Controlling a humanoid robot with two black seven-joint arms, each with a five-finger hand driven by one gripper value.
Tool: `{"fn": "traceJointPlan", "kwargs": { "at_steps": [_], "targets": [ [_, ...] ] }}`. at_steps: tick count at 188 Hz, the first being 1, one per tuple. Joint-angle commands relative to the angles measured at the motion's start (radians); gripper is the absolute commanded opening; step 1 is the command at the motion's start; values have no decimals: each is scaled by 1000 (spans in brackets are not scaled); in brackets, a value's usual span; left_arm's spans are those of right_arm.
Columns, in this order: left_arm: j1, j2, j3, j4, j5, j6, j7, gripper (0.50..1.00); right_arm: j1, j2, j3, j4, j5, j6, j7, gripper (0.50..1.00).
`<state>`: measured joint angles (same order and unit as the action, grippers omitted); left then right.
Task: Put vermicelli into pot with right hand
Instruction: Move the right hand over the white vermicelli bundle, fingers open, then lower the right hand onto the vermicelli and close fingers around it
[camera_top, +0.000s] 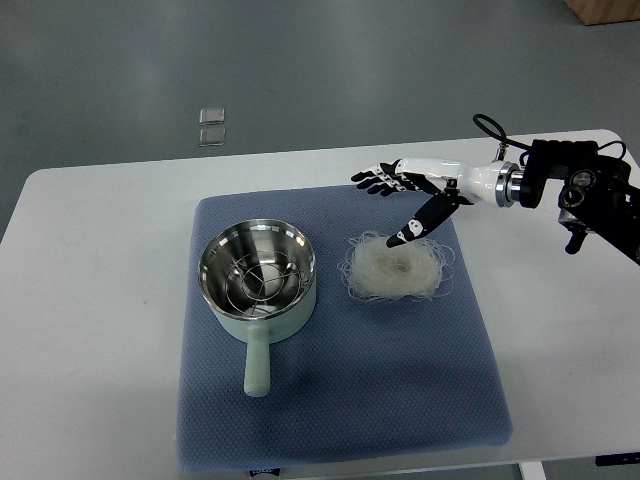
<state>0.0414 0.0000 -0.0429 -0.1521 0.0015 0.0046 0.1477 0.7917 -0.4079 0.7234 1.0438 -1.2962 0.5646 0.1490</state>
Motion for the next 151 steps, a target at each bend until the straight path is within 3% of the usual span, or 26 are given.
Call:
{"fn": "traceJointPlan", "kwargs": {
  "at_steps": [1, 46, 92, 151],
  "targets": [
    [0, 0, 0, 0, 0, 0, 1, 1000, 1, -26, -64, 59, -89, -12, 0, 930],
    [0, 0, 0, 0, 0, 0, 1, 1000, 3, -23, -153, 74, -155, -80, 0, 930],
    [0, 0, 0, 0, 0, 0, 0, 1000, 9, -15, -320, 59, -242, -270, 0, 930],
    [0, 0, 0, 0, 0, 0, 0, 1000, 9, -12, -332, 44, -241, -299, 1, 924]
  ]
}}
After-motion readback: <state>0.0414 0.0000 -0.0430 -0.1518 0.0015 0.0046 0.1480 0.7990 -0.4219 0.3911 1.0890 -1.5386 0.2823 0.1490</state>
